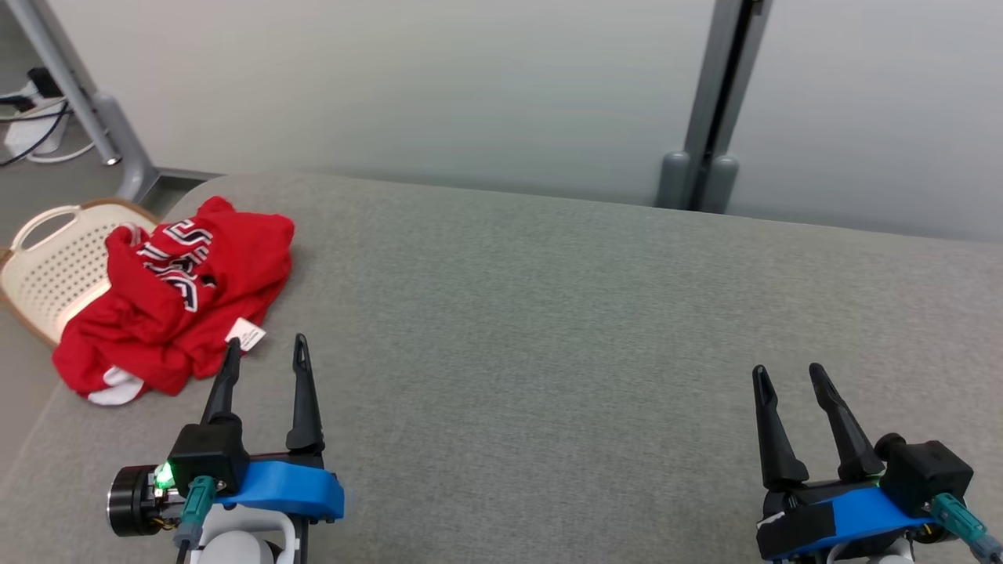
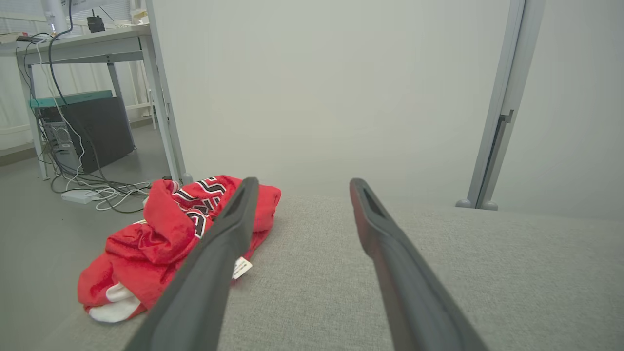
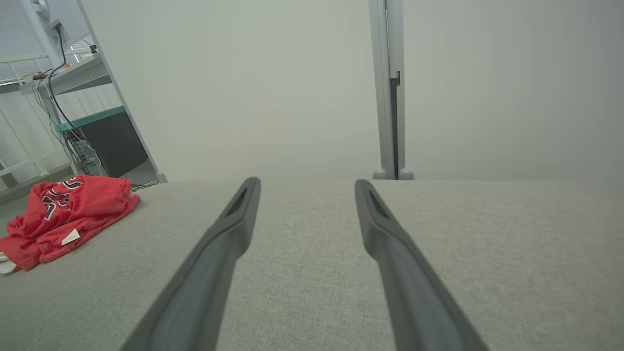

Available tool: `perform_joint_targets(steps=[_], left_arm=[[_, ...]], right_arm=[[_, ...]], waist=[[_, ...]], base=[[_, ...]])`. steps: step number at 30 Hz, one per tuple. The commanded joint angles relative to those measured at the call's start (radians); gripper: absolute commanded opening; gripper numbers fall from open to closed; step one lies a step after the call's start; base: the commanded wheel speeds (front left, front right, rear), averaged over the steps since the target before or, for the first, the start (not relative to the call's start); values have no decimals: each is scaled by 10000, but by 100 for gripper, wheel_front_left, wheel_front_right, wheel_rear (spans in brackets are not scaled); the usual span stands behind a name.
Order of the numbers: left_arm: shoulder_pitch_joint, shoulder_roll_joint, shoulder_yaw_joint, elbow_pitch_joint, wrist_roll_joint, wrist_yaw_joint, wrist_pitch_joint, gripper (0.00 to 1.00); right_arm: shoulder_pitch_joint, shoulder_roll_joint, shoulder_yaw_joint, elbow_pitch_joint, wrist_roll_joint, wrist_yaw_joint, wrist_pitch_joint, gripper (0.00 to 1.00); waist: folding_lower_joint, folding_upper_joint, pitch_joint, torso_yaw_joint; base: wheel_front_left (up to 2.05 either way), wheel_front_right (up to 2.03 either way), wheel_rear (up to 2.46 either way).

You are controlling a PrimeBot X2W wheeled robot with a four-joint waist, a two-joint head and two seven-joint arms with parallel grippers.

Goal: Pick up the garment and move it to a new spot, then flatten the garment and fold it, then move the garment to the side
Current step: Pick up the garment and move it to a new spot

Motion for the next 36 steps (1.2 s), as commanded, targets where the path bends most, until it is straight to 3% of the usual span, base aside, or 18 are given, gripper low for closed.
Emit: perform_joint_targets(steps=[1, 22, 29, 36], left_arm=[[-122, 28, 94, -66, 7, 65, -28, 100], [-14, -39, 426, -405, -189, 251, -28, 100], [138, -42, 610, -465, -215, 293, -28, 100], [242, -36, 877, -488, -219, 272, -28, 100]], right_arm=[[-84, -43, -6, -24, -45, 1, -31, 100], [-383, -47, 43, -85, -276, 1, -31, 100], [-481, -45, 110, -56, -301, 1, -31, 100], [-521, -45, 284, -22, -241, 1, -31, 100]], waist=[[0, 0, 209, 343], [0, 0, 768, 2690], [0, 0, 781, 3006], [0, 0, 769, 2895]], base=[[0, 0, 0], [0, 0, 0], [0, 0, 0], [0, 0, 0]])
